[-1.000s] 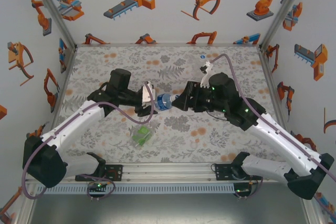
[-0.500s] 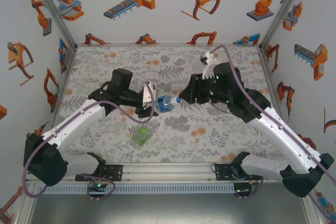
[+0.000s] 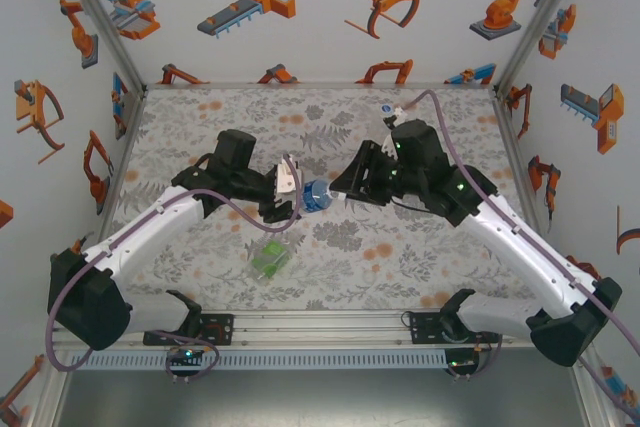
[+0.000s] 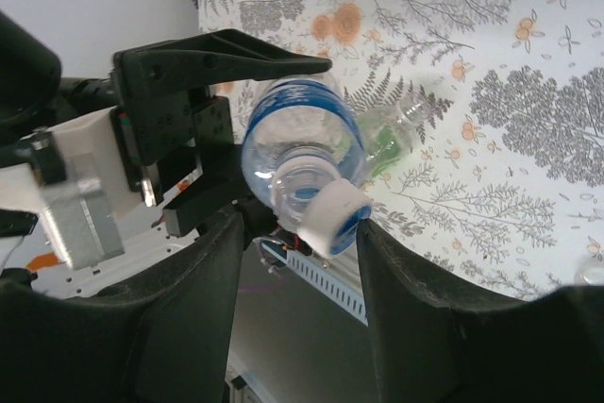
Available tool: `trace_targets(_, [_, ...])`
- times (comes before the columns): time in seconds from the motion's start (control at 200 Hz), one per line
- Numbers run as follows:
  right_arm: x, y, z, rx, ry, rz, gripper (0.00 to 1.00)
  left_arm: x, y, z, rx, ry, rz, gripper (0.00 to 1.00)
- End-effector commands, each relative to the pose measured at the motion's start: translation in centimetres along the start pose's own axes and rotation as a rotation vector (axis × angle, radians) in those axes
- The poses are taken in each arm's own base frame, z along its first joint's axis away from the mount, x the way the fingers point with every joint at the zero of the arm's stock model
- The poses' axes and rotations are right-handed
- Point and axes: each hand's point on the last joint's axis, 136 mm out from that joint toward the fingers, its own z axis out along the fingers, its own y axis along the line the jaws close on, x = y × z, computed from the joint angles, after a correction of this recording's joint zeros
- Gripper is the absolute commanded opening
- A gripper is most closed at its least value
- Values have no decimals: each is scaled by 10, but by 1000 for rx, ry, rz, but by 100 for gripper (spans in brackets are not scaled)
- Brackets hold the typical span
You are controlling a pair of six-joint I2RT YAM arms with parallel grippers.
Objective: Screw on the bottle caps
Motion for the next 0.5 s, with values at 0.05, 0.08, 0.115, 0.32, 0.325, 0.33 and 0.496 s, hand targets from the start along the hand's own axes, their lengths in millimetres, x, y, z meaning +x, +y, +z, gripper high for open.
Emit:
trace_targets(0.05, [-5, 5, -3, -44, -30, 49, 48, -12, -1, -2, 11, -20, 22, 0])
trace_targets(0.08, [-5, 4, -2, -49, -33, 48, 48, -12, -1, -2, 12, -21, 26, 0])
trace_targets(0.115, [-5, 4, -1, -50, -35, 48, 48, -13, -1, -2, 15, -23, 25, 0])
trace_targets(0.32, [-11, 14, 1, -105, -59, 34, 47, -15, 0, -2, 11, -37, 18, 0])
trace_targets(0.325, [-11, 14, 1, -108, -60, 35, 47, -15, 0, -2, 11, -37, 18, 0])
trace_targets(0.33, [-11, 15, 1, -110, -59, 35, 47, -16, 0, -2, 12, -39, 19, 0])
trace_targets(0.496, [-17, 22, 4, -126, -68, 29, 45, -13, 0, 0, 22, -17, 3, 0])
